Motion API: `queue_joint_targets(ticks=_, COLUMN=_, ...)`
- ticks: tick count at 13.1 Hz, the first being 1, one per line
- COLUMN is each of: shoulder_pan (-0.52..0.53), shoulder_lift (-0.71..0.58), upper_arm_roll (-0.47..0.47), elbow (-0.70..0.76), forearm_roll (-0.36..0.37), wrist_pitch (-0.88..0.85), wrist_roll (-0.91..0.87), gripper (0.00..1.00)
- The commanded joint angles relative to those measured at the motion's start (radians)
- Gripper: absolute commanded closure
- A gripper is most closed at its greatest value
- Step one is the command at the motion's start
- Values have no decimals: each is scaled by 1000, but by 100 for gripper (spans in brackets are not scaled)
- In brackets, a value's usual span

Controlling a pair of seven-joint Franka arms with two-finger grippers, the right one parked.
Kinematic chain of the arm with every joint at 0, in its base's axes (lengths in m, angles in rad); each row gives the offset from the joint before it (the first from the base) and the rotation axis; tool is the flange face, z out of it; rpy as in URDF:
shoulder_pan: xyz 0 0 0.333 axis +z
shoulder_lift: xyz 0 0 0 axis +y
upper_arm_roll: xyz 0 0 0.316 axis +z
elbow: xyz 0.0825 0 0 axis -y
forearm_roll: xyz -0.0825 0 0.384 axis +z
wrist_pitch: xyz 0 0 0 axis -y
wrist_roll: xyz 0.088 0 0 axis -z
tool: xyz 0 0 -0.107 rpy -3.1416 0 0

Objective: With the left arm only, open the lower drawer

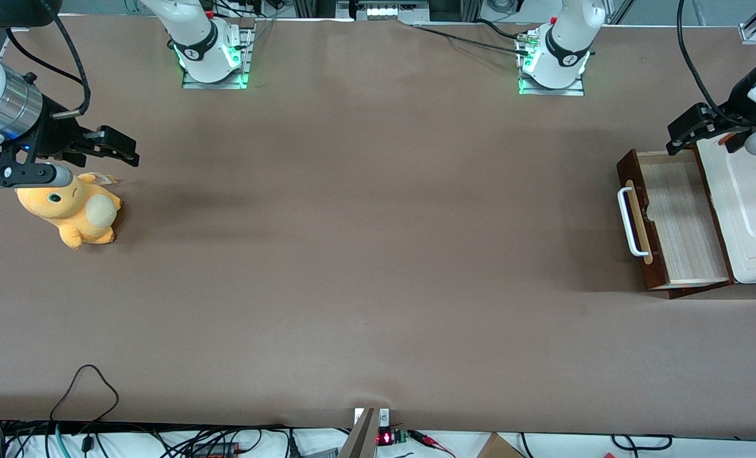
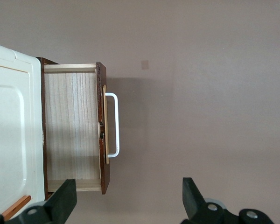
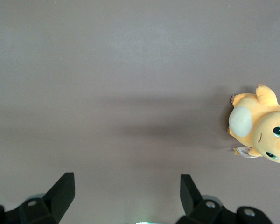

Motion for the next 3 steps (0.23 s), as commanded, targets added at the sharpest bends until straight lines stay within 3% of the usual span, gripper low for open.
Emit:
queue_joint_targets(ticks=1, shoulder_pan=4, shoulder_lift=11, upper_arm_roll=3, elbow=24, forearm_roll=-33, wrist_pitch=-3, wrist_roll=23, gripper=0)
queue_joint_targets(ticks=3, shoulder_pan=4, shoulder_lift=11, upper_arm_roll=3, elbow=24, forearm_roll=-33, wrist_pitch=-3, wrist_roll=23, gripper=0)
